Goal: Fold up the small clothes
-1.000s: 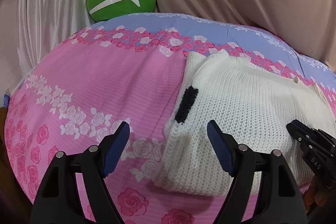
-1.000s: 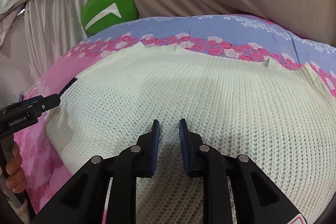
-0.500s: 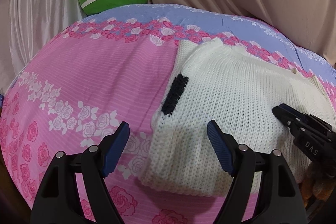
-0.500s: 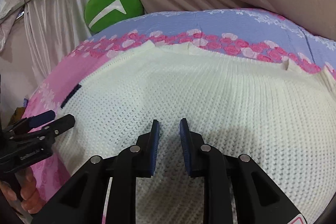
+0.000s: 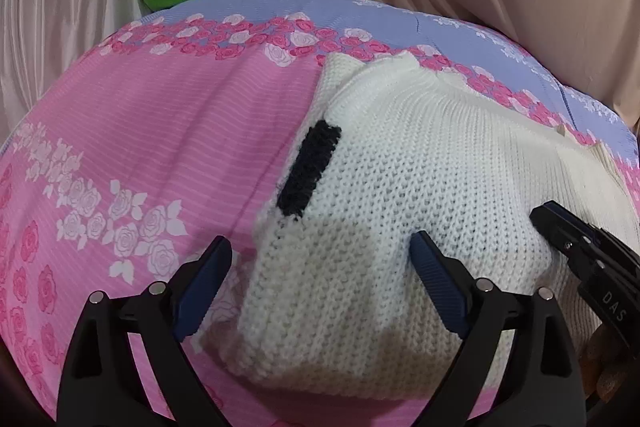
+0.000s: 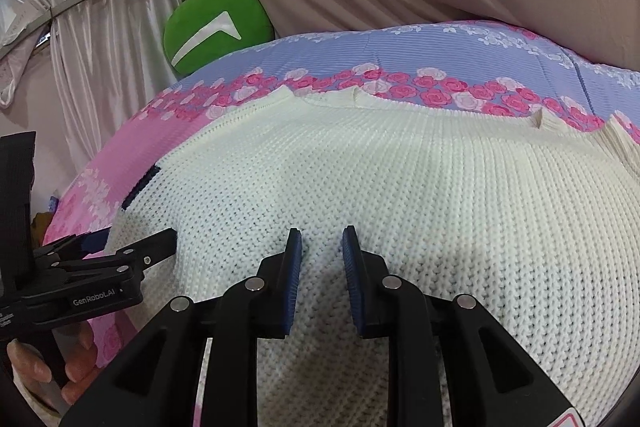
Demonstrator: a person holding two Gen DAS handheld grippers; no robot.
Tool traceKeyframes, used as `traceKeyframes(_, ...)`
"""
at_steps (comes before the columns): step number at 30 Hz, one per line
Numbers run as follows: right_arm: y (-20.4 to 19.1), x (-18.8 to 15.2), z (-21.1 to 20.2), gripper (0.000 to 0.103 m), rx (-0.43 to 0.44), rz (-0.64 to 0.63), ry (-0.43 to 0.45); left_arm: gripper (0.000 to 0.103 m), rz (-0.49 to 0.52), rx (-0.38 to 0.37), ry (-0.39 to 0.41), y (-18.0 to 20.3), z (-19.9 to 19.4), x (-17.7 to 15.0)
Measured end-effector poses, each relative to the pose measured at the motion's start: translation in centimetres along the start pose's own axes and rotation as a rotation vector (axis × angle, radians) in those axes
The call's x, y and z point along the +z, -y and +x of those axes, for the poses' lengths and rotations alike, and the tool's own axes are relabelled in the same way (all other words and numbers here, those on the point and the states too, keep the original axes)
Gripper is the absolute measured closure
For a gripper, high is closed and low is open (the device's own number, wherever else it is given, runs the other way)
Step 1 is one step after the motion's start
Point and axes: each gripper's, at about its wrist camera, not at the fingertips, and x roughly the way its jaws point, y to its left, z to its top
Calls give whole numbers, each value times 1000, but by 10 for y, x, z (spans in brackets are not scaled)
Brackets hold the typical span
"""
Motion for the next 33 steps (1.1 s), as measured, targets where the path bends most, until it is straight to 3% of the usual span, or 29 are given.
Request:
traceKeyframes(6, 1, 0, 0, 82, 3, 5, -2, 8, -18, -1, 3, 0, 7, 2)
traceKeyframes(15, 1, 0, 1, 82, 5, 7, -2, 8, -44, -50, 3, -2, 10, 4)
traceKeyframes(20, 2, 0, 2, 82, 10, 10, -3, 40, -85, -222, 6, -6, 4, 5)
traceKeyframes(21, 2, 0, 1, 82, 9, 9, -3, 42, -97, -246, 2, -7, 4, 5)
traceKeyframes(23, 2, 0, 1, 82, 9, 9, -3, 62, -134, -298, -14, -13, 5, 6)
traceKeyframes(24, 2, 0, 1, 82, 9, 9, -3, 66, -157, -332, -20, -16, 5, 7)
traceKeyframes(27, 2, 0, 0, 82, 11, 11, 2, 71, -207, -399, -36, -25, 3, 9)
traceKeyframes(30, 1, 0, -4, 81, 12, 16, 18, 73, -212, -411, -23, -26, -7, 12)
traceKeyframes(33, 5, 5, -16, 80, 50, 56, 43, 63, -246, -377, -27, -33, -10, 17)
